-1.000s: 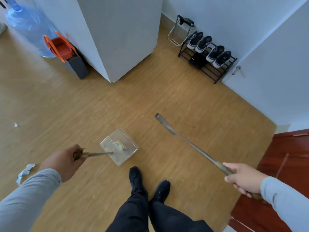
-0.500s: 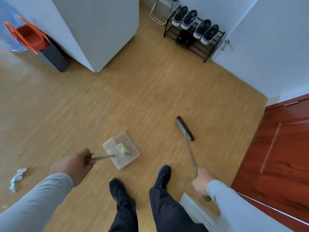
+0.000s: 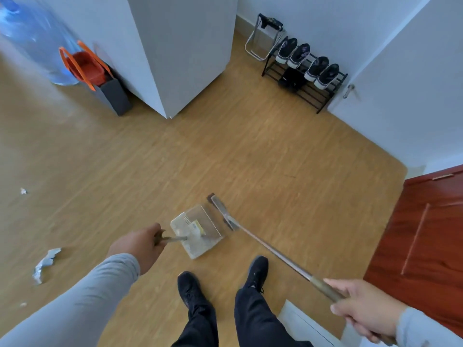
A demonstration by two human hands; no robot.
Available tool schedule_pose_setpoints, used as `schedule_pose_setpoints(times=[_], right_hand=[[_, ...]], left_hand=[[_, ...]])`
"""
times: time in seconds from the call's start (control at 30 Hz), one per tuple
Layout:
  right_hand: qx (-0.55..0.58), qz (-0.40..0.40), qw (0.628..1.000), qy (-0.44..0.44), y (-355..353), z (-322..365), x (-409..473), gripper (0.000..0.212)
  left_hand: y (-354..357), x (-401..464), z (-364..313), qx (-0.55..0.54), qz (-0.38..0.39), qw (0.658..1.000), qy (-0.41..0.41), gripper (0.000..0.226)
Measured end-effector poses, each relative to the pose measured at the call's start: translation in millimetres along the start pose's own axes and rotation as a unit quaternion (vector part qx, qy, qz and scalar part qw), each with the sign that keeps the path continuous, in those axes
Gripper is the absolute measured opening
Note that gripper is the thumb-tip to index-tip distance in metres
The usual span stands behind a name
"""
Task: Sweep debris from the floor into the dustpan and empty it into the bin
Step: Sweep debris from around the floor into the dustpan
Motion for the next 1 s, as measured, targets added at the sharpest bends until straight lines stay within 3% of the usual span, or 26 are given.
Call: schedule_pose_setpoints(times=[0.13,0.23,0.4,0.53,0.63,0.73,1.0], right_hand=[[-0.043,-0.107,0.993,-0.04,5.8,45.2,41.5,0.071],[-0.136,-0.151,0.978,-0.044,32.2,94.7,91.0,0.062],[-0.251,-0.095,0.963,-0.022,116.7,118.9,118.5,0.046],[-0.266,-0.004,0.962,-0.055,146.3,97.2,88.2,0.057],[-0.126,0.036,0.991,-0.023,109.5,76.9,58.0,0.073],[-0.008,0.07,0.997,-0.015,90.5,36.5,20.5,0.078],[0.227,-0.027,0.973,0.02,136.0,-81.5,-22.2,0.075]], left_hand=[[-6.5,-8.9,43.5,-0.029,-0.013,0.998,-0.051,0.018],[-1.3,-13.2,62.9,-0.035,-0.009,0.996,-0.077,0.019],[4.0,-5.8,72.8,-0.016,-0.001,0.996,-0.09,0.019],[0.9,-1.3,71.5,-0.011,0.001,0.997,-0.078,0.018],[4.2,-8.8,81.8,-0.035,0.005,0.997,-0.072,0.018],[4.8,-19.9,95.4,-0.075,-0.02,0.995,-0.058,0.015],[-8.1,-31.8,67.4,-0.016,-0.029,0.998,0.052,0.021]])
Point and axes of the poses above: each hand's wrist, its own x-axis towards the middle knuckle, its own y-axis out of the palm, z = x × y, the point moved 3 cm from there along x, towards the middle knuckle, and after that the axes turned 6 degrees about x, right-handed, at the moved point
